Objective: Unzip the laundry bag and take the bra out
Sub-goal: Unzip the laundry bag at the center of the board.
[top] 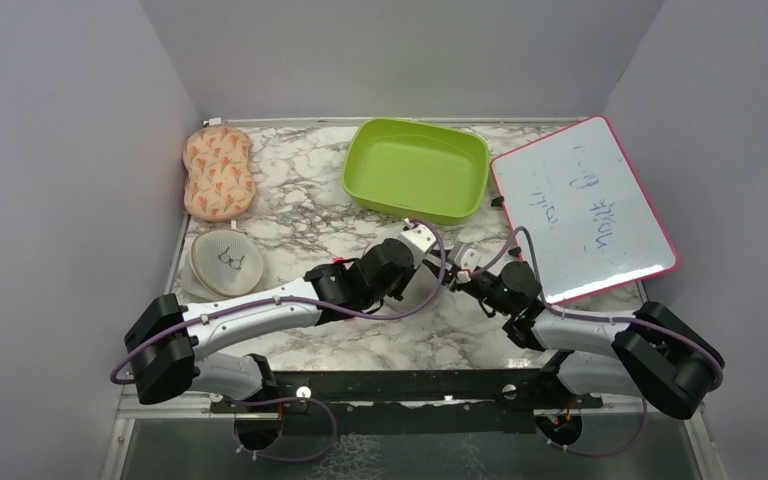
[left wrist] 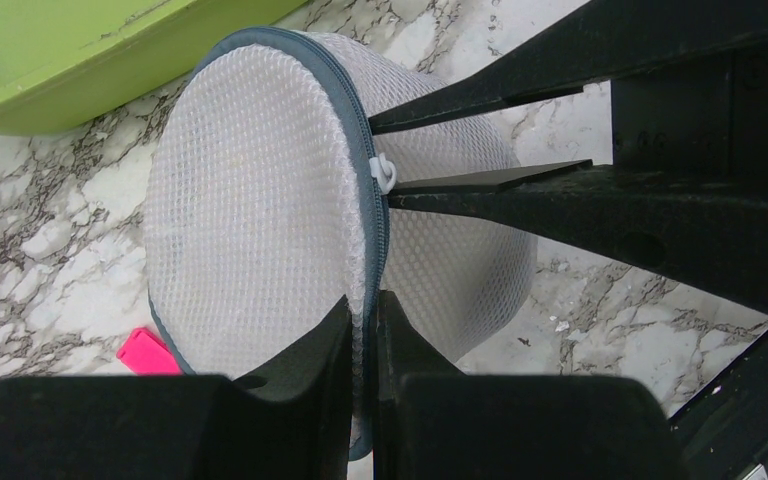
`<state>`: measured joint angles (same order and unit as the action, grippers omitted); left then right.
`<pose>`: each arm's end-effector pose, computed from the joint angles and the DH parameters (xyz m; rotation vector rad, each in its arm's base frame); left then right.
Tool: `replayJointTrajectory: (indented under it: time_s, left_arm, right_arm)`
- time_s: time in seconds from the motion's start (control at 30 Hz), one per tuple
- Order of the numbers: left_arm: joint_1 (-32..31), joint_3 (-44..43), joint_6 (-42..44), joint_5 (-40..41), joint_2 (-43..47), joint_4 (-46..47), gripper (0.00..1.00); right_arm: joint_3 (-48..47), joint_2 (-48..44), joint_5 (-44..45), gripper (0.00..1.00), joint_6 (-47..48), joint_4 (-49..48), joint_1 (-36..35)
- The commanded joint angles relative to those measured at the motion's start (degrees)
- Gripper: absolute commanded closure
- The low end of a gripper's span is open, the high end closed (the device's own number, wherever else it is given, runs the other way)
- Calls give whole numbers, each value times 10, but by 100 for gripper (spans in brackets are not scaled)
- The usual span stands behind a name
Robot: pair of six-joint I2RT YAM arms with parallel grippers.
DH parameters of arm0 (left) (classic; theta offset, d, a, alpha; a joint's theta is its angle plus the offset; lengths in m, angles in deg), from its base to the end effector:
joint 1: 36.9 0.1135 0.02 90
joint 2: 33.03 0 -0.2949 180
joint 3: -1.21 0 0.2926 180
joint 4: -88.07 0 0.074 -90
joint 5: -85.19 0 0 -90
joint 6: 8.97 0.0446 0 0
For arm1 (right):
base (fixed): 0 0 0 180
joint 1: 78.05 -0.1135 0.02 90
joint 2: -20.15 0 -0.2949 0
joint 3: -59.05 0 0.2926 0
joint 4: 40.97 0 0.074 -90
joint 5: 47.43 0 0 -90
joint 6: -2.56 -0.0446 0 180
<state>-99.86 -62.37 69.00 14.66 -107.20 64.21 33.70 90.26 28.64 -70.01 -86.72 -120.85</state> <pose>0.1600 -0.2808 0.2778 0.7493 2.0255 -0.3968 0.1723 0.1741 0.1868 -0.9547 1.2578 0.5369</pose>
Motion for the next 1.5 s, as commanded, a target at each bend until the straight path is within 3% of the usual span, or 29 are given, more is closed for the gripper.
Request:
replayJointTrajectory:
  time_s: [0.0,0.17,0.3,0.53,0.67,0.93,1.17,1.23,1.37,1.47]
  left_arm:
    - [1,-19,4,-18,8,3,100]
    - [1,-20,7,-19,7,1,100]
    - [2,-20,7,-21,7,1,100]
    - [1,-20,8,-21,5,1,100]
    - [1,-20,9,-22,4,2,100]
    - [1,-15,14,-17,8,-4,100]
    - [1,-10,23,-15,17,-6,100]
    - [1,-11,24,-15,18,-6,100]
    - [1,-12,25,-17,17,-6,100]
    - [1,-12,25,-21,15,-6,100]
  right_arm:
    - [-8,13,-22,77,1,-28,-2]
    - [-6,11,-17,68,1,-32,-3]
    - [-9,10,-19,67,3,-33,-3]
    - [-14,23,-72,76,-7,-33,-3]
    - [-13,28,-37,81,-15,-43,-3]
    - [-19,5,104,99,-40,-17,-3]
    - [-22,-2,30,99,-34,4,-3]
    - [-23,0,-3,96,-23,12,-3]
    - [-14,12,-3,71,-34,-20,-2]
    - [-26,22,-6,67,-34,-20,-3]
